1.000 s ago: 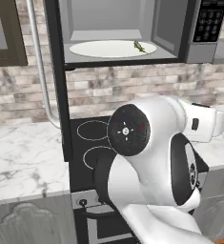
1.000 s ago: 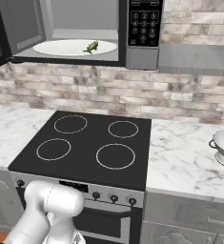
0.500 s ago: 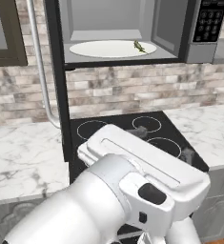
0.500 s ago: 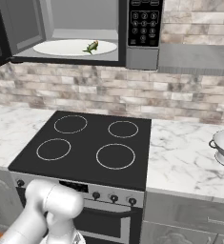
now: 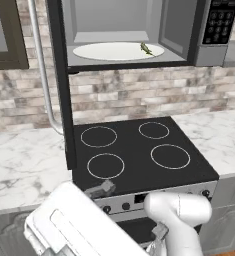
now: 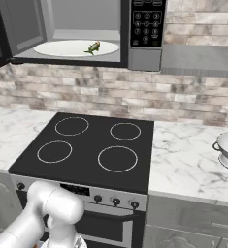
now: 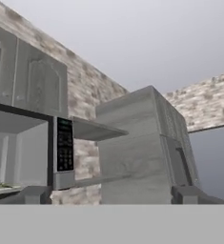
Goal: Close the microwave door.
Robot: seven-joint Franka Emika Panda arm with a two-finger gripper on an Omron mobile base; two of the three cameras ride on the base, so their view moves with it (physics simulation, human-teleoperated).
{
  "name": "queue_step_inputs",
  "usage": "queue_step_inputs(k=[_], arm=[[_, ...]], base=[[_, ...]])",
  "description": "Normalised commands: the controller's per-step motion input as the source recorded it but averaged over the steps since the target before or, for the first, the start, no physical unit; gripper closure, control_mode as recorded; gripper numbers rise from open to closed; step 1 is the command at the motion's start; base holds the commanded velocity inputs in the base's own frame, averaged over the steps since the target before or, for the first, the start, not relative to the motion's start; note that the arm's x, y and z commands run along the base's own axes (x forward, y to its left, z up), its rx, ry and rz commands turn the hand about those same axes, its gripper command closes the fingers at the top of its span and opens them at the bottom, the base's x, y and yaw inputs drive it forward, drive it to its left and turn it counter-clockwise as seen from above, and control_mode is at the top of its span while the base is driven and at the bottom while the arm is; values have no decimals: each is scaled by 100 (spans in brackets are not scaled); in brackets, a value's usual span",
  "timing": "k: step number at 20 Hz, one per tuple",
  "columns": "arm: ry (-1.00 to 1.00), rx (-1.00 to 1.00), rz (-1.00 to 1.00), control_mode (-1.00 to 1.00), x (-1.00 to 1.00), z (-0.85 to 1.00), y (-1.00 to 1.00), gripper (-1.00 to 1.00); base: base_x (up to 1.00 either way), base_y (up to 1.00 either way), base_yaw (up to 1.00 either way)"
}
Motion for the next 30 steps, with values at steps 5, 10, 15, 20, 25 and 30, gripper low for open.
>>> queue_step_inputs(k=[5,10,15,20,25,30], arm=[[-5,0,-5,-100,18,-38,100,-100],[0,0,-3,-100,67,-21,72,-100],[2,-6,0,-100,87,-12,59,-100],[13,-18,0,-100,98,-24,58,-100],[16,-11,-2,-100,88,-25,-1,-100],[18,-4,-17,-100,65,-14,-32,-100]], base=[[0,0,0],[0,0,0],[0,0,0],[0,0,0],[0,0,0],[0,0,0]])
